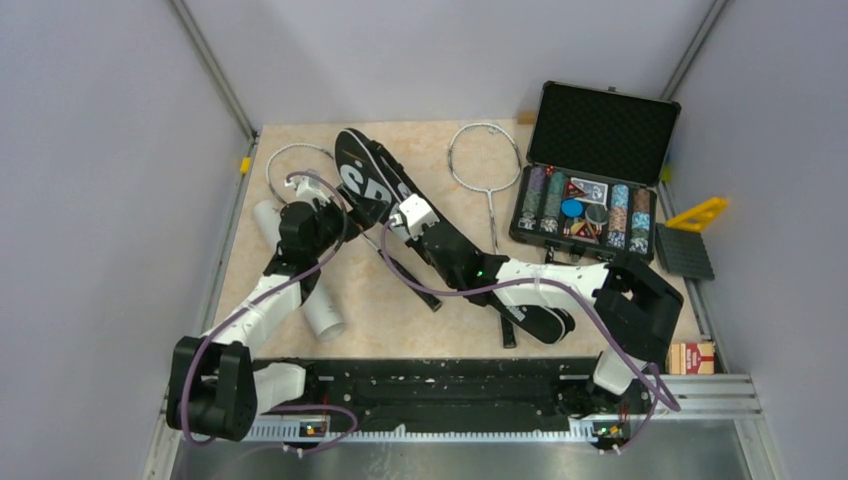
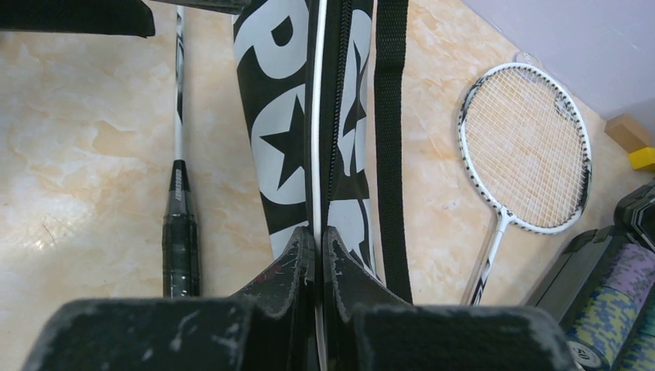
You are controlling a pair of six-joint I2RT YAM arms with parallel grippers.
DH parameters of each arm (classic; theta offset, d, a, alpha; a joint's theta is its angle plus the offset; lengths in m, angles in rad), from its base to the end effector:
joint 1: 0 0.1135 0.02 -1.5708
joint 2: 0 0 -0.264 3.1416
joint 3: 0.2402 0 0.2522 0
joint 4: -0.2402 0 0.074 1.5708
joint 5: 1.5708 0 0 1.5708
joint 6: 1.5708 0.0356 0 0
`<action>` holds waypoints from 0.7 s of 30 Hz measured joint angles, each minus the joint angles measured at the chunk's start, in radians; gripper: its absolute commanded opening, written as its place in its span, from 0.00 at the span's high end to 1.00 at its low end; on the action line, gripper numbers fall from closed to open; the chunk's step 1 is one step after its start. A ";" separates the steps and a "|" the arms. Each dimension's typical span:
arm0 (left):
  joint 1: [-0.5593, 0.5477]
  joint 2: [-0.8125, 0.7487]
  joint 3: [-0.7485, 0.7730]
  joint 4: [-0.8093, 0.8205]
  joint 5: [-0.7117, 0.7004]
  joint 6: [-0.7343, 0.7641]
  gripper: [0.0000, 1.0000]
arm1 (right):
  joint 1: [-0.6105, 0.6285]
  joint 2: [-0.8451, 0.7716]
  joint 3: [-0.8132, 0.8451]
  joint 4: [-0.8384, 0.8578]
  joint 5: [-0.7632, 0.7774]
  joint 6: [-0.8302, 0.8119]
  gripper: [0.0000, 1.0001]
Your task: Pack up the badminton gear
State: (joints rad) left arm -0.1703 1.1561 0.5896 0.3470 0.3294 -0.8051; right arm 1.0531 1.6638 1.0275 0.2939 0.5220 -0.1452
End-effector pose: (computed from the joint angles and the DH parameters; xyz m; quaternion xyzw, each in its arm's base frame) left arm 0.2519 -0.0550 0.2508 -0.1428 0.7633 -0.4021 0.4851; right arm 0.2015 0.3179 0.2438 -0.3224 0.7359 0.0546 0.5929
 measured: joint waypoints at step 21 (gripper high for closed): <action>-0.028 0.214 0.004 0.193 0.121 -0.074 0.79 | 0.032 0.024 0.000 -0.006 -0.010 0.057 1.00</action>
State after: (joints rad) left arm -0.1986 1.3705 0.5934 0.5404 0.4503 -0.8791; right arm 1.0847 1.6878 1.0275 0.2878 0.5125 -0.0883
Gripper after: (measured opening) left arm 0.407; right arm 0.026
